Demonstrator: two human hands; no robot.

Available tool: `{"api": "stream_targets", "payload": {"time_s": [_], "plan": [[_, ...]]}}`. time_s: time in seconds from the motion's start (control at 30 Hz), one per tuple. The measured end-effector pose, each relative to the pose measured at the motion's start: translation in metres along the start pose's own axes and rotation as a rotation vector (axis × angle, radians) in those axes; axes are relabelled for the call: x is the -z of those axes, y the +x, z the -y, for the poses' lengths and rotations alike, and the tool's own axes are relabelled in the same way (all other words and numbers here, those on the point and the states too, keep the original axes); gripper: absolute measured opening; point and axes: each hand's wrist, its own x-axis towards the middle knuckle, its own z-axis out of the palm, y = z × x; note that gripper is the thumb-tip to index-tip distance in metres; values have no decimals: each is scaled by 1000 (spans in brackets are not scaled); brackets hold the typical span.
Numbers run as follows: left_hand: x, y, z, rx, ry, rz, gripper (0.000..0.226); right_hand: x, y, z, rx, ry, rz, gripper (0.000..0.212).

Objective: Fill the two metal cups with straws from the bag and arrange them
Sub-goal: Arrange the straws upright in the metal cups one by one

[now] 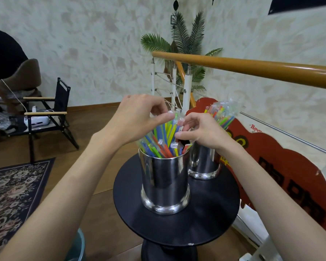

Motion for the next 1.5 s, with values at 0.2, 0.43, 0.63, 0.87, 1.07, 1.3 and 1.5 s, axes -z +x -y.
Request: {"api": "stream_targets", "payload": {"time_s": [0.2,0.43,0.63,0.87,1.07,1.3,1.5], "plan": [[1,-2,1,59,132,40,28,-2,-2,0,54,-39,19,24],[-5,-5,-1,90,197,200,25,2,-1,-2,80,-188,51,20],[-15,-1,6,-44,365,275,39,2,-5,6,38,-213,61,27],[-22,0,5,-36,352,308,29,2,-6,9,-15,-210,77,28],[-38,-2,4,7,380,228,18,3,-3,7,23,-233,110,17],[-47,1,7,38,416,159,29,4,0,1,3,-184,147,10],[-42,0,10,49,344,184,19,4,-2,4,15,-142,128,8]]}}
